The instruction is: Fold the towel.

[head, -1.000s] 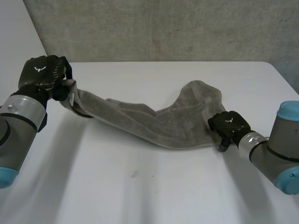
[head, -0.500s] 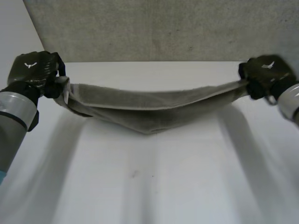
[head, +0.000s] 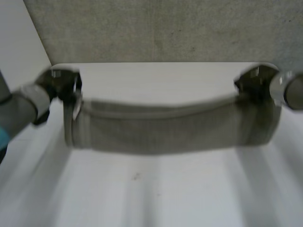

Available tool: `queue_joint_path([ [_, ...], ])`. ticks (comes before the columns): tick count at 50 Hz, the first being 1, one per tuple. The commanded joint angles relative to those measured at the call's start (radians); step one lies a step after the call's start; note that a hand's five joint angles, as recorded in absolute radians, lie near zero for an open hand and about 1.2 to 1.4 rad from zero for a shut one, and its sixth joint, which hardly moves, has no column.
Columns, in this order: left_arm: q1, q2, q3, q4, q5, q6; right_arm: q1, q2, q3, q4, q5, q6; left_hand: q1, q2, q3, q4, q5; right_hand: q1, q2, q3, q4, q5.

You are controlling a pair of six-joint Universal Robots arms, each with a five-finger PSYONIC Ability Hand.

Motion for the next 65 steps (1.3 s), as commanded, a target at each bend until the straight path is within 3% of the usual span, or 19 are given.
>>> queue_joint_path([
  [1,-0.025,-0.056,0.475,0.125,-0.023,-0.162,0.011,0.047,-0.386,-0.357,0.006,0.289,0.214,0.183,0.180,0.178,0.208,0.080,0.090,0.063,0.060,0.056],
  [5,-0.016,-0.048,0.553,0.283,-0.066,-0.305,0.008,-0.022,-0.366,-0.511,0.003,0.373,0.214,0.183,0.180,0.178,0.208,0.080,0.090,0.063,0.060,0.056],
  [10,-0.010,-0.057,0.512,0.311,-0.061,-0.366,0.014,-0.040,-0.304,-0.449,-0.016,0.352,0.214,0.183,0.180,0.178,0.208,0.080,0.090,0.063,0.060,0.056],
  [18,-0.005,-0.063,0.193,0.350,-0.043,-0.362,0.025,-0.036,-0.099,-0.343,-0.072,0.280,0.214,0.183,0.180,0.178,0.208,0.080,0.090,0.063,0.060,0.056],
  [23,0.004,-0.109,-0.058,0.513,0.003,-0.354,0.036,-0.002,0.129,-0.405,-0.129,0.202,0.214,0.183,0.180,0.178,0.208,0.080,0.090,0.063,0.060,0.056],
  [27,0.023,-0.172,-0.193,0.589,0.055,-0.302,0.045,0.041,0.221,-0.458,-0.123,0.170,0.214,0.183,0.180,0.178,0.208,0.080,0.090,0.063,0.060,0.056],
  [30,0.029,-0.189,-0.220,0.587,0.077,-0.268,0.047,0.082,0.293,-0.469,-0.111,0.127,0.214,0.183,0.180,0.178,0.208,0.080,0.090,0.063,0.060,0.056],
  [33,0.039,-0.182,-0.284,0.540,0.115,-0.164,0.037,0.066,0.336,-0.464,-0.108,0.116,0.214,0.183,0.180,0.178,0.208,0.080,0.090,0.063,0.060,0.056],
  [38,0.102,0.005,-0.409,0.388,0.130,-0.035,0.022,-0.181,0.491,-0.383,-0.109,0.107,0.214,0.183,0.180,0.178,0.208,0.080,0.090,0.063,0.060,0.056],
  [41,0.124,0.055,-0.445,0.357,0.132,-0.020,0.005,-0.240,0.513,-0.332,-0.111,0.107,0.214,0.183,0.180,0.178,0.208,0.080,0.090,0.063,0.060,0.056],
  [43,0.156,0.158,-0.505,0.295,0.141,-0.004,-0.054,-0.342,0.545,-0.178,-0.126,0.084,0.214,0.183,0.180,0.178,0.208,0.080,0.090,0.063,0.060,0.056],
  [44,0.156,0.159,-0.505,0.294,0.141,-0.004,-0.055,-0.343,0.545,-0.177,-0.126,0.084,0.214,0.183,0.180,0.178,0.208,0.080,0.090,0.063,0.060,0.056],
  [46,0.185,0.280,-0.557,0.221,0.168,-0.003,-0.105,-0.426,0.562,-0.029,-0.137,0.000,0.214,0.183,0.180,0.178,0.208,0.080,0.090,0.063,0.060,0.056],
  [50,0.217,0.343,-0.582,0.180,0.211,-0.003,-0.119,-0.461,0.568,0.030,-0.143,-0.112,0.214,0.183,0.180,0.178,0.208,0.080,0.090,0.063,0.060,0.056],
  [55,0.219,0.320,-0.571,0.204,0.250,-0.011,-0.099,-0.389,0.525,-0.034,-0.135,-0.145,0.214,0.183,0.180,0.178,0.208,0.080,0.090,0.063,0.060,0.056],
  [57,0.198,0.219,-0.511,0.259,0.245,-0.009,-0.072,-0.276,0.444,-0.079,-0.120,-0.139,0.214,0.183,0.180,0.178,0.208,0.080,0.090,0.063,0.060,0.056],
  [60,0.167,0.162,-0.462,0.276,0.241,-0.014,-0.050,-0.223,0.396,-0.085,-0.106,-0.137,0.214,0.183,0.180,0.178,0.208,0.080,0.090,0.063,0.060,0.056],
  [63,0.118,0.047,-0.342,0.282,0.215,-0.018,0.008,-0.111,0.275,-0.088,-0.055,-0.137,0.214,0.183,0.180,0.178,0.208,0.080,0.090,0.063,0.060,0.056],
  [65,0.098,-0.064,-0.217,0.281,0.148,-0.040,0.040,0.002,0.151,-0.088,0.004,-0.133,0.214,0.183,0.180,0.178,0.208,0.080,0.090,0.063,0.060,0.056],
])
